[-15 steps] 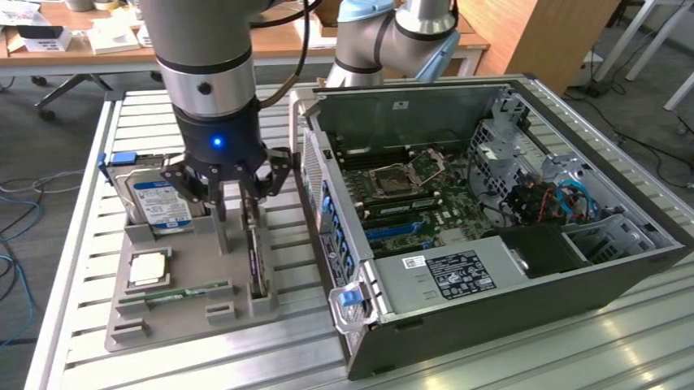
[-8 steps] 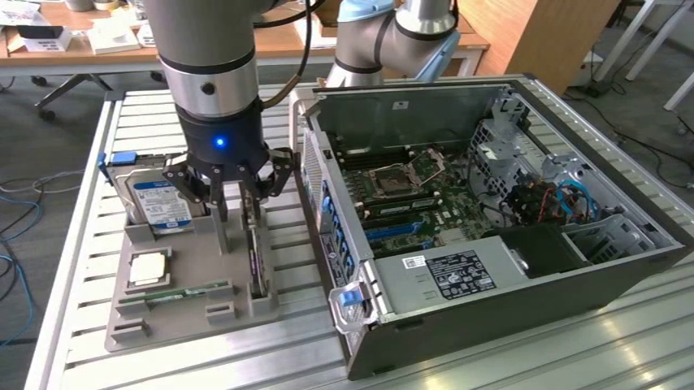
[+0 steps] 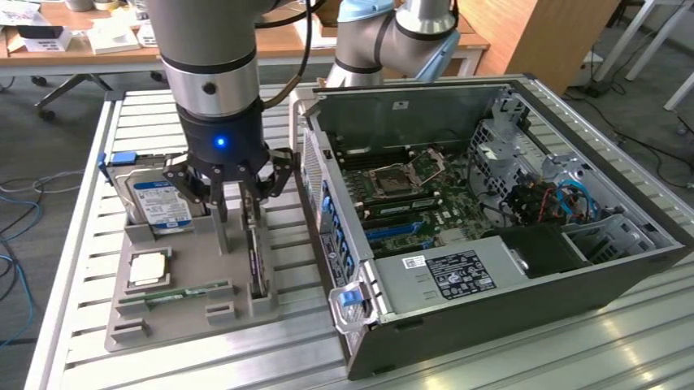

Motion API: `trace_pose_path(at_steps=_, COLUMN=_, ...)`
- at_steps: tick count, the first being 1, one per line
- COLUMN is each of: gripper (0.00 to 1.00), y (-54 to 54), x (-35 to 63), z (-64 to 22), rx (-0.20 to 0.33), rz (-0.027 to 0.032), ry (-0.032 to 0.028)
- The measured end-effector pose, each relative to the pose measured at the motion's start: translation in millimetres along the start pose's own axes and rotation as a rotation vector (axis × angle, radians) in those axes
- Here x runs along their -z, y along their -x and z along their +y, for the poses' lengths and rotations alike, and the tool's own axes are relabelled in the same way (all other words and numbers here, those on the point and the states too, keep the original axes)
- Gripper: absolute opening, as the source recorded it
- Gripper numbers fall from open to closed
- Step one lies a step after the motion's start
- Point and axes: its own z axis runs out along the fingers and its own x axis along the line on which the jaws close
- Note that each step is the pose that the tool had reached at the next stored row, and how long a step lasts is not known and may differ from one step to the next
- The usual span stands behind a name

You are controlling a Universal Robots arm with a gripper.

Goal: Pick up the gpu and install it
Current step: 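Pick up the gpu and move the gpu toward the slot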

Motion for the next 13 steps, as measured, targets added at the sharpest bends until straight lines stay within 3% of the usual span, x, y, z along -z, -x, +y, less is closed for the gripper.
trace_pose_path(at_steps=13, gripper=0.47, y=0.4, x=0.0, z=0.0, rx=0.013, rz=0.0009, ry=0.0000)
